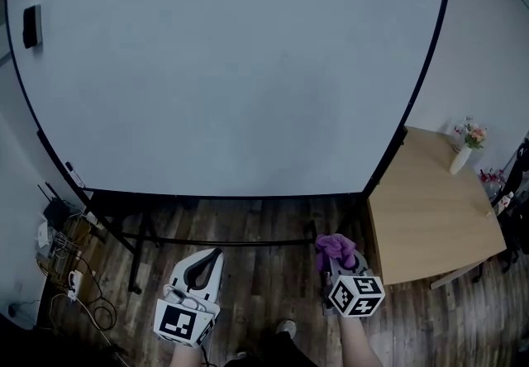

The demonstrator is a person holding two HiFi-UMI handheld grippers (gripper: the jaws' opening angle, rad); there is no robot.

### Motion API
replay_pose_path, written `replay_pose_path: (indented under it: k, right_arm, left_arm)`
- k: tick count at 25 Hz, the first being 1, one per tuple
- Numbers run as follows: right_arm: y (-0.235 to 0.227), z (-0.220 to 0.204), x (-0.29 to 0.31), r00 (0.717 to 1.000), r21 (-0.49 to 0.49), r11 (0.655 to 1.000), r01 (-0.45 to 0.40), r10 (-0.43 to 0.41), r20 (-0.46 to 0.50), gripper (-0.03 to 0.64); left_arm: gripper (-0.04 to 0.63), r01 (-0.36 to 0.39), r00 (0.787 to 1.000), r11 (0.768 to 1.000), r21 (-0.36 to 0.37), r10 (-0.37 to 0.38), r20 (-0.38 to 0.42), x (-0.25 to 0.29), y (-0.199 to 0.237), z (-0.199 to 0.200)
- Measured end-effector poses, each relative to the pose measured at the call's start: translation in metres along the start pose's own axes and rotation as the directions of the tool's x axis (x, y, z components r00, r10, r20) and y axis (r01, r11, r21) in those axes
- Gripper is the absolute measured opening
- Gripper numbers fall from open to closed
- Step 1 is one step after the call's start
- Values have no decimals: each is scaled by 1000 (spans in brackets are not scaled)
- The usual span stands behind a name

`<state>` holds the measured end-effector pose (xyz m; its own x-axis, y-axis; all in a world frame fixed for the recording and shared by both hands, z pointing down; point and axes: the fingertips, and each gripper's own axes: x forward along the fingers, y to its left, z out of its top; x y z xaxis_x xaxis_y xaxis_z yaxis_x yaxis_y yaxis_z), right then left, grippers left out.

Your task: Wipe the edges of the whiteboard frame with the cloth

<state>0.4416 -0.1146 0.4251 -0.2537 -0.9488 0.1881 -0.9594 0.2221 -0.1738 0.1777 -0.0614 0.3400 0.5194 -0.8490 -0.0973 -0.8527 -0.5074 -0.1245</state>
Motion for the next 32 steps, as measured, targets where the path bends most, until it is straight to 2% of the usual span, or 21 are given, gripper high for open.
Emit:
replay_pose_path:
  k: [7, 15, 22, 32]
  right_arm:
    - [44, 15, -39, 998, -81, 996, -41, 44, 40, 83]
    - [82, 24, -68, 992, -91, 992, -88, 95, 78, 84]
    - [108, 28, -80, 984, -142, 981, -134, 148, 96, 84]
    - [122, 37, -88, 965, -192, 955, -225, 246, 92, 85]
  left_arm:
    - [17, -24, 1000, 1000, 19, 24, 17, -45, 3, 14]
    - [17, -38, 999, 999, 28, 37, 27, -82, 7, 26]
    - [17, -54, 998, 998, 35, 53, 38, -98, 7, 30]
    - [17, -130, 991, 991, 35, 129, 44, -106, -3, 40]
